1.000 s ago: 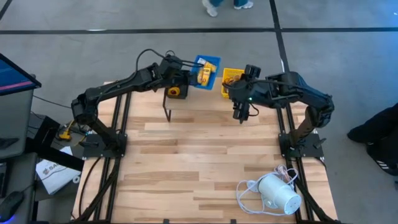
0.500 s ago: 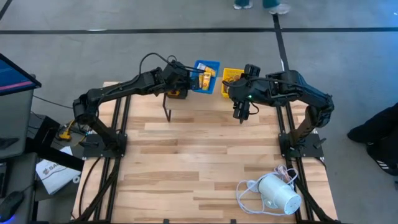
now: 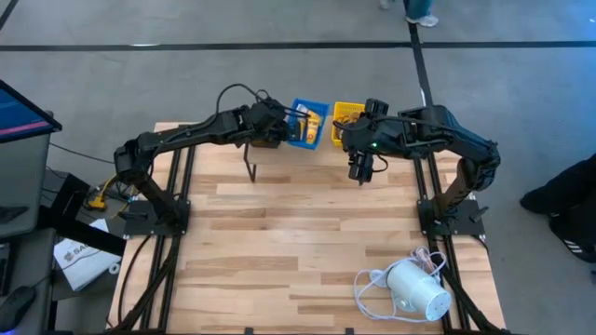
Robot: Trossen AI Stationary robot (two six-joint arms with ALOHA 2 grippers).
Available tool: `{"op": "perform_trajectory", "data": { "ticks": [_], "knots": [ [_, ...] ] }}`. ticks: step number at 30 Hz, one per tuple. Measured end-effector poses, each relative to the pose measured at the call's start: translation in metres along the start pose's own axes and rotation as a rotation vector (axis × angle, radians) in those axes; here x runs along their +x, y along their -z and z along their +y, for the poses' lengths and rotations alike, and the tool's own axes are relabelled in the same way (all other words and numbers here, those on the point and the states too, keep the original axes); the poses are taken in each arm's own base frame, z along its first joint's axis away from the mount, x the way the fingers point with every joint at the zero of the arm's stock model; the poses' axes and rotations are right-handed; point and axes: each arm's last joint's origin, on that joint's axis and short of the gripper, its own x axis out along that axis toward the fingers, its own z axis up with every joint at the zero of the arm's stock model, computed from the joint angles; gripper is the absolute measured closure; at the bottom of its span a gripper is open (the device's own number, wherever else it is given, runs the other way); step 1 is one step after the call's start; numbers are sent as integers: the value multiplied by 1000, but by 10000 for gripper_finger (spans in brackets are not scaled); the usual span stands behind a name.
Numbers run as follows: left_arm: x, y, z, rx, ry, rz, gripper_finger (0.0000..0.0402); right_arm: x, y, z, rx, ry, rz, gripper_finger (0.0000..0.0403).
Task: Pick & Place Office Desk Supplies
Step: Put the blue bin on the shelf
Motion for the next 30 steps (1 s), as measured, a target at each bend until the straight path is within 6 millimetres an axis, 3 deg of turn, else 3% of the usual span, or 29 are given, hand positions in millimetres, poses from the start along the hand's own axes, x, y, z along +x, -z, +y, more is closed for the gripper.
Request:
{"op": "perform_trajectory", "data": {
  "ticks": [18,30],
  "knots": [
    [11,8,-2,4,-15,34,400,0,0,0,0,0,0,154],
    [11,11,2,12,-40,86,339,0,0,0,0,0,0,154]
  ]
}}
